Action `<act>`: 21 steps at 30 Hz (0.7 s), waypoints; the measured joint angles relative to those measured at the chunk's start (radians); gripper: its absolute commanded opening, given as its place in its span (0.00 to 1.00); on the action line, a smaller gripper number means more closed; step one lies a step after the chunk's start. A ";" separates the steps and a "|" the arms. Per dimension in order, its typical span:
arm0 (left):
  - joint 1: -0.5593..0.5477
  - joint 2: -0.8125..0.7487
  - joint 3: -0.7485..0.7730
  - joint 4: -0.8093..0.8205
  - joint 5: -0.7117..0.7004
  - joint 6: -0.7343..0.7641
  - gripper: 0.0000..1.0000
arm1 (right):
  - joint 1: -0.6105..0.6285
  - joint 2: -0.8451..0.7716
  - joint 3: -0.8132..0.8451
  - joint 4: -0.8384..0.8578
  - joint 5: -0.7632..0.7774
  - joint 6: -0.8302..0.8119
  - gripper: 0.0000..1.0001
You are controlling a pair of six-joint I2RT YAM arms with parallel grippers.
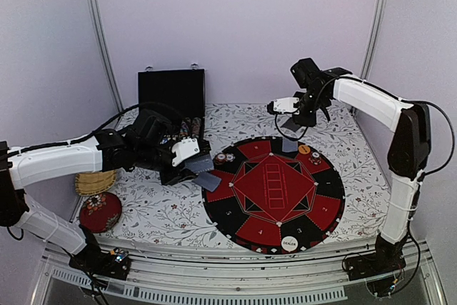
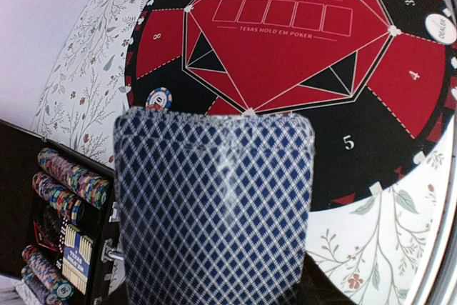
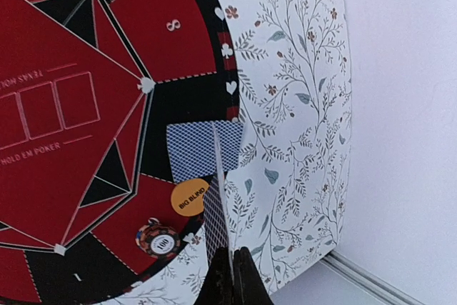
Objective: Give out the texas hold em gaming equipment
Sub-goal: Distribute the poker card in the big blind area.
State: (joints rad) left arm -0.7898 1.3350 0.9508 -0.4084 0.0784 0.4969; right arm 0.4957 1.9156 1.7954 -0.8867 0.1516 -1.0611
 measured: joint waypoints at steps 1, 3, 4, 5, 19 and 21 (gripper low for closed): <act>0.000 0.000 0.000 0.000 0.000 0.000 0.50 | -0.006 0.037 0.041 -0.020 0.016 -0.024 0.02; 0.000 0.000 0.000 0.000 0.000 0.000 0.51 | -0.016 0.098 0.100 -0.049 0.046 -0.065 0.02; 0.000 0.000 0.000 0.000 0.000 0.000 0.50 | -0.021 0.129 0.127 -0.064 0.061 -0.083 0.02; 0.000 0.000 0.000 0.000 0.000 0.000 0.51 | -0.026 0.158 0.149 -0.079 0.071 -0.097 0.02; 0.000 0.000 0.000 0.000 0.000 0.005 0.51 | -0.033 0.259 0.216 -0.183 0.065 -0.201 0.02; 0.000 0.000 0.000 0.000 0.000 0.006 0.51 | -0.033 0.274 0.221 -0.181 0.058 -0.213 0.02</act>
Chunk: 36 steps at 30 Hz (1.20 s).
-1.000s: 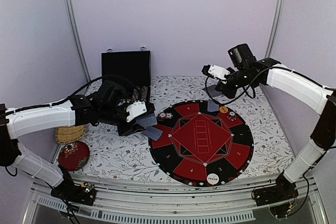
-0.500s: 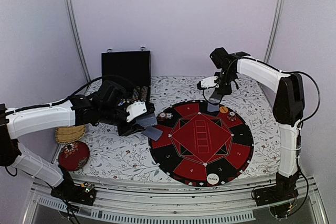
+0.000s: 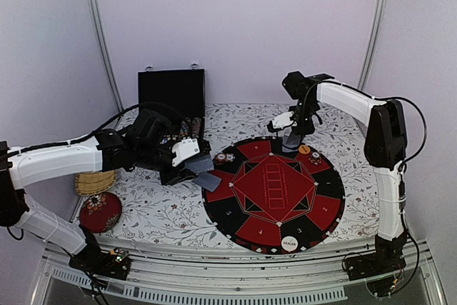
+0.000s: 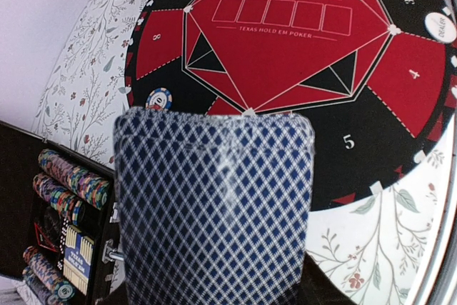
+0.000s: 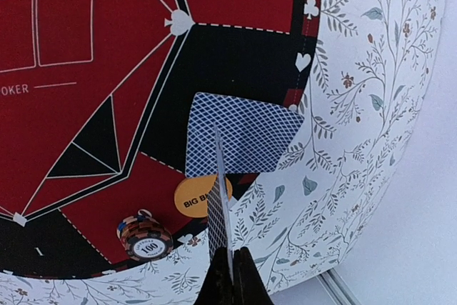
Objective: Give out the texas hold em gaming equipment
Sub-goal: Distribute the poker card in the big blind area.
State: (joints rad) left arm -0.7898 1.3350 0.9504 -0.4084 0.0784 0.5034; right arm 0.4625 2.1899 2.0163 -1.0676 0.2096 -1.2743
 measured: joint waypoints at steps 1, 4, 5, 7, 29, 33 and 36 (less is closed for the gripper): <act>0.000 0.000 0.000 0.000 0.000 0.000 0.51 | 0.000 0.008 0.002 0.002 -0.002 -0.005 0.02; 0.000 0.000 0.000 0.000 0.000 0.000 0.50 | 0.000 0.045 0.006 0.013 -0.006 -0.022 0.02; 0.000 0.000 0.000 0.000 0.000 0.001 0.51 | 0.000 0.056 0.006 0.017 -0.006 -0.026 0.02; 0.000 0.000 0.000 0.000 0.000 0.001 0.51 | 0.000 0.071 0.006 0.022 -0.007 -0.034 0.02; 0.000 0.000 -0.002 0.000 0.000 0.001 0.51 | -0.020 0.182 0.002 0.225 0.026 -0.089 0.02; 0.000 0.000 -0.002 0.000 -0.001 0.001 0.50 | -0.035 0.200 -0.002 0.257 0.033 -0.086 0.02; 0.000 0.000 -0.002 0.000 -0.001 0.001 0.51 | -0.044 0.202 -0.002 0.284 0.043 -0.076 0.02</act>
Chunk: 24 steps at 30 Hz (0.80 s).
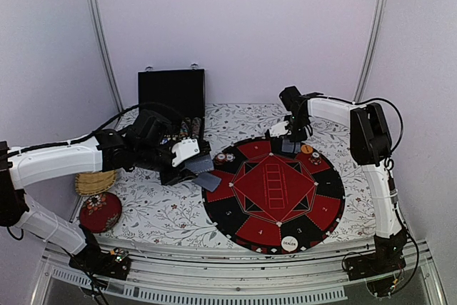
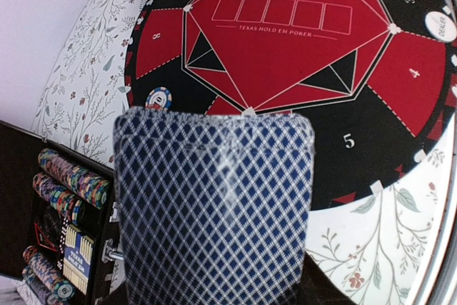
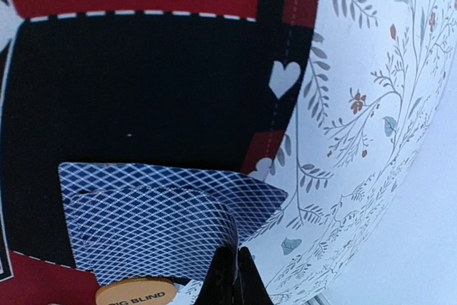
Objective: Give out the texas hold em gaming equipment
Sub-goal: Distribute the poker card in the big blind area.
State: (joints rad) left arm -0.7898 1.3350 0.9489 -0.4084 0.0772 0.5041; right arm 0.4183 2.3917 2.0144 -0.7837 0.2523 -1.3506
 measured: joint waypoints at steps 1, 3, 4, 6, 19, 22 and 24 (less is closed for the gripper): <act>0.000 0.000 0.000 0.000 0.000 0.000 0.51 | -0.003 0.000 0.000 0.009 0.002 0.001 0.02; 0.000 0.000 0.000 0.000 0.000 0.000 0.51 | -0.008 0.000 0.000 0.022 0.003 0.005 0.02; 0.000 0.000 0.000 0.000 -0.001 0.000 0.50 | -0.010 0.001 0.000 0.027 0.002 0.008 0.02; 0.000 0.000 0.000 0.000 -0.001 0.000 0.51 | -0.014 0.002 0.000 0.034 0.002 0.013 0.02; 0.000 0.000 0.000 0.000 -0.003 0.000 0.51 | -0.016 0.002 -0.005 0.024 -0.023 0.067 0.02; 0.000 0.000 0.000 0.000 -0.003 0.000 0.51 | -0.016 0.002 -0.006 0.022 -0.027 0.074 0.08; 0.000 0.000 0.000 0.000 -0.003 0.000 0.51 | -0.016 0.002 -0.006 0.022 -0.026 0.078 0.16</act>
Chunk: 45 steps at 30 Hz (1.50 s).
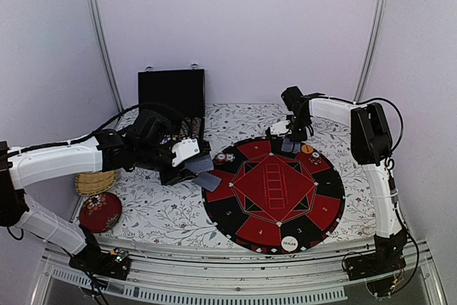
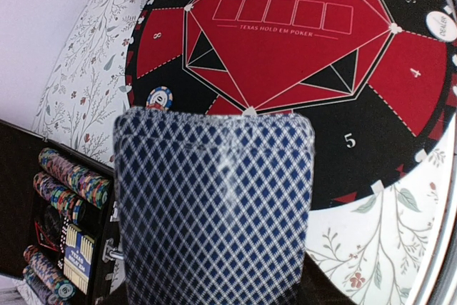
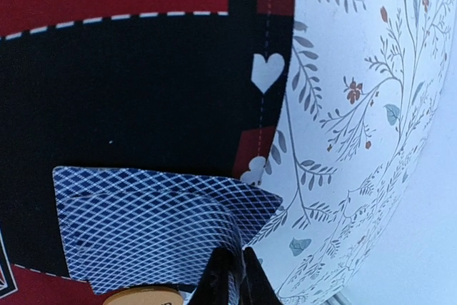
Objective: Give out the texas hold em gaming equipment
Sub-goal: Distribute the poker card in the big blind area, then adjust the poker card in the big blind area.
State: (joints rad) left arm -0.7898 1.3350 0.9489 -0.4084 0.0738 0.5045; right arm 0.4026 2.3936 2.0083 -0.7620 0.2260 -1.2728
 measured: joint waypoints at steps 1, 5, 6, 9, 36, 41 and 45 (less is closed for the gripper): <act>0.000 0.000 0.000 0.000 0.000 0.000 0.51 | 0.000 0.000 -0.001 0.001 0.002 0.002 0.18; 0.000 0.000 0.000 0.000 0.000 0.000 0.51 | 0.000 0.000 -0.022 0.023 0.026 0.004 0.35; 0.000 0.000 0.000 0.000 0.000 0.000 0.51 | 0.000 0.000 -0.027 0.026 0.029 0.003 0.37; 0.000 0.000 0.000 0.000 0.000 0.000 0.51 | -0.002 0.000 -0.031 0.037 0.034 0.001 0.46; 0.000 0.000 0.000 0.000 0.000 0.000 0.50 | -0.055 -0.367 -0.309 0.303 -0.114 0.971 0.44; 0.000 0.000 0.000 0.000 0.000 0.000 0.51 | -0.081 -0.335 -0.412 0.288 -0.182 1.209 0.35; 0.000 -0.001 0.000 0.000 0.000 0.000 0.51 | -0.085 -0.281 -0.427 0.274 -0.201 1.311 0.34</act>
State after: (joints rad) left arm -0.7902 1.3342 0.9489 -0.4088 0.0734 0.5049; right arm 0.3180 2.1124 1.5810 -0.4885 0.0246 0.0383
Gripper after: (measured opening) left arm 0.509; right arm 0.349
